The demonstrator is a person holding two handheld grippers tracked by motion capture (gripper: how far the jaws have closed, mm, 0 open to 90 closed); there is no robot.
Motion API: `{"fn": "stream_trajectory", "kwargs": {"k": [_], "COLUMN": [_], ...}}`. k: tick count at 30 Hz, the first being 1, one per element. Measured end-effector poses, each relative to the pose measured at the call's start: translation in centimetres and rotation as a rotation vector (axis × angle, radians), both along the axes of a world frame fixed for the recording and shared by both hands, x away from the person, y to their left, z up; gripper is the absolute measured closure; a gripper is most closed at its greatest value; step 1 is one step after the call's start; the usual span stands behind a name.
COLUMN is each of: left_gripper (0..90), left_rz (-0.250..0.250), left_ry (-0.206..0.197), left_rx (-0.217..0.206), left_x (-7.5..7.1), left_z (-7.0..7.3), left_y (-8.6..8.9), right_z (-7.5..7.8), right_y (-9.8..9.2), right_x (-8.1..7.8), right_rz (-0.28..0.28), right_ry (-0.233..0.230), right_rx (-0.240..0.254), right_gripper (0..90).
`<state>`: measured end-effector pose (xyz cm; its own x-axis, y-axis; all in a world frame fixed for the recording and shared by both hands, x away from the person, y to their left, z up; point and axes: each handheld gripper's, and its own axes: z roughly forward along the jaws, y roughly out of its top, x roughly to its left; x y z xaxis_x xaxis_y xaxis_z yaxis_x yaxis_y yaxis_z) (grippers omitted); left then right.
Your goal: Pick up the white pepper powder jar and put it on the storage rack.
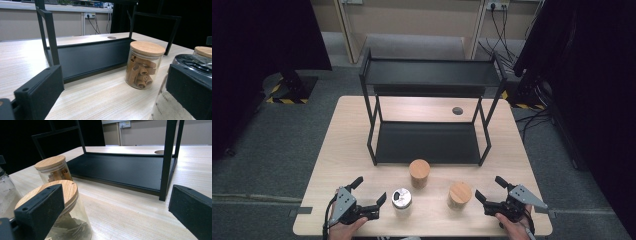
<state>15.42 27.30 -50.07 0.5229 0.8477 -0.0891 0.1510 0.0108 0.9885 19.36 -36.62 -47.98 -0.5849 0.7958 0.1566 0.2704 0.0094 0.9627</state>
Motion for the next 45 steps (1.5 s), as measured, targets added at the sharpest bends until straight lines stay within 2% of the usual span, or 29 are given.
{"fn": "stream_trajectory", "kwargs": {"k": [19, 34, 45], "left_gripper": [0.6, 0.8, 0.8], "left_rz": [-0.017, -0.064, -0.08], "left_ry": [0.011, 0.012, 0.013], "left_rx": [-0.029, -0.05, -0.063], "left_x": [0.09, -0.11, -0.85], "left_z": [0.03, 0.24, 0.22], "left_y": [0.3, 0.08, 0.06], "right_z": [-0.04, -0.04, -0.05], "right_y": [-0.01, -0.05, -0.04], "right_x": [0.08, 0.1, 0.12], "right_rz": [0.004, 0.003, 0.003], "right_ry": [0.003, 0.008, 0.011], "right_rx": [0.001, 0.003, 0.005], "right_gripper": [0.4, 0.4, 0.4]}}
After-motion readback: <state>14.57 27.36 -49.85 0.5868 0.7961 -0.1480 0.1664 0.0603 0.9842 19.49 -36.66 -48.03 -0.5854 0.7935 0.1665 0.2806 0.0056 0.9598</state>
